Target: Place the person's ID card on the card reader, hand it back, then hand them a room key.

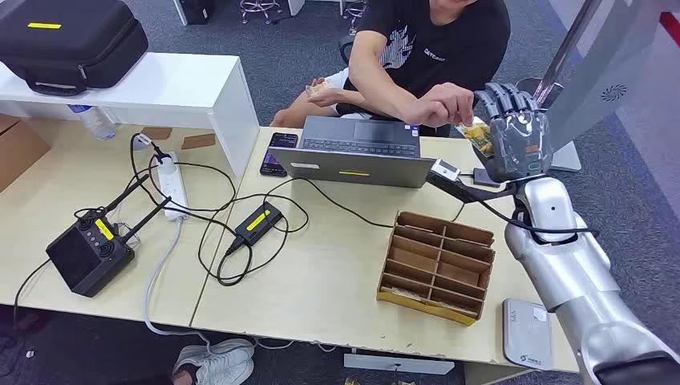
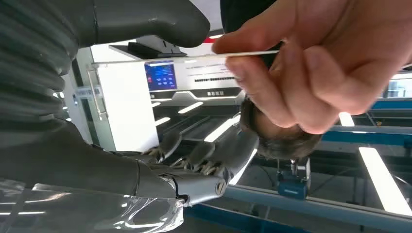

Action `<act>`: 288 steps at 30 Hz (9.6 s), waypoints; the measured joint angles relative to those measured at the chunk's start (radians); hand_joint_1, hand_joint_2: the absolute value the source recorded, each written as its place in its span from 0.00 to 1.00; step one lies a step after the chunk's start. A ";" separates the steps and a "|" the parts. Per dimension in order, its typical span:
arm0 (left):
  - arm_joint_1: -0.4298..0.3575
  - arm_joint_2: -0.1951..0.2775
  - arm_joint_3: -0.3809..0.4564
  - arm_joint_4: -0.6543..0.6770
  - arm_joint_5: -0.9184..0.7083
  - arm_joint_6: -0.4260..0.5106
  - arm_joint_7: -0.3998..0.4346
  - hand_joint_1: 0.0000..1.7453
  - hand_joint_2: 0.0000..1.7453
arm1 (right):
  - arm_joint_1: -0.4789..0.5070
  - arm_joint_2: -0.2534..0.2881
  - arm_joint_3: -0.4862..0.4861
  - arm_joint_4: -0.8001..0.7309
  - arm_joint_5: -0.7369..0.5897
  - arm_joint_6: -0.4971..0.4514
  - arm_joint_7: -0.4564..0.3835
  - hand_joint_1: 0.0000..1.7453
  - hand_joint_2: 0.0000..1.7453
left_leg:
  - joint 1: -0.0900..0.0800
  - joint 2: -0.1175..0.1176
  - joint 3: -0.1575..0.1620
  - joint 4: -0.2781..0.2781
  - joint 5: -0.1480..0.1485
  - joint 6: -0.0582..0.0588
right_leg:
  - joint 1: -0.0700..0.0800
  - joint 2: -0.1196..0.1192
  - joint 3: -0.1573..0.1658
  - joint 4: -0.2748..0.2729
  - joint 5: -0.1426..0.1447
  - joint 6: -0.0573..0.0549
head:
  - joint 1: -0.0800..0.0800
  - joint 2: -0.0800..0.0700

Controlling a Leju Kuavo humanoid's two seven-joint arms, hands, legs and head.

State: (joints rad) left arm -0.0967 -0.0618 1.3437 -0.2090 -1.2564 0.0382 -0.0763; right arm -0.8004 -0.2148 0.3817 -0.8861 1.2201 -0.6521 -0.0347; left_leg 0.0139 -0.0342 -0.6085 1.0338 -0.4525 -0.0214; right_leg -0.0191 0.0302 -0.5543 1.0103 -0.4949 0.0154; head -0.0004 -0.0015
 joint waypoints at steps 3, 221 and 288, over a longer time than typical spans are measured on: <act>0.000 0.000 -0.002 0.000 -0.002 0.000 0.000 0.00 1.00 | 0.008 0.002 0.007 -0.006 -0.006 -0.022 -0.016 0.82 1.00 | 0.000 0.000 0.000 0.000 0.000 0.000 | 0.000 0.000 0.000 0.000 0.000 0.000 | 0.000 0.000; -0.008 0.013 0.023 0.000 -0.004 0.001 -0.011 0.00 1.00 | -0.133 0.013 0.078 0.090 -0.620 0.466 0.080 0.63 1.00 | 0.006 -0.004 -0.015 0.000 0.011 -0.005 | 0.005 -0.004 -0.015 0.002 0.010 -0.006 | 0.000 0.000; 0.008 -0.012 0.088 0.000 0.073 0.070 -0.017 0.00 1.00 | 1.070 0.085 -0.247 -0.731 0.211 -0.038 -0.027 0.00 1.00 | 0.006 -0.004 -0.011 0.000 0.002 -0.005 | 0.005 -0.005 -0.011 0.000 0.001 -0.006 | 0.000 0.000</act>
State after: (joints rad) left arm -0.0885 -0.0736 1.4314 -0.2090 -1.1833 0.1086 -0.0937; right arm 0.2698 -0.1295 0.1349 -1.6173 1.4310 -0.6897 -0.0622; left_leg 0.0202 -0.0385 -0.6200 1.0335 -0.4506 -0.0267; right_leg -0.0138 0.0250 -0.5655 1.0105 -0.4943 0.0096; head -0.0004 -0.0015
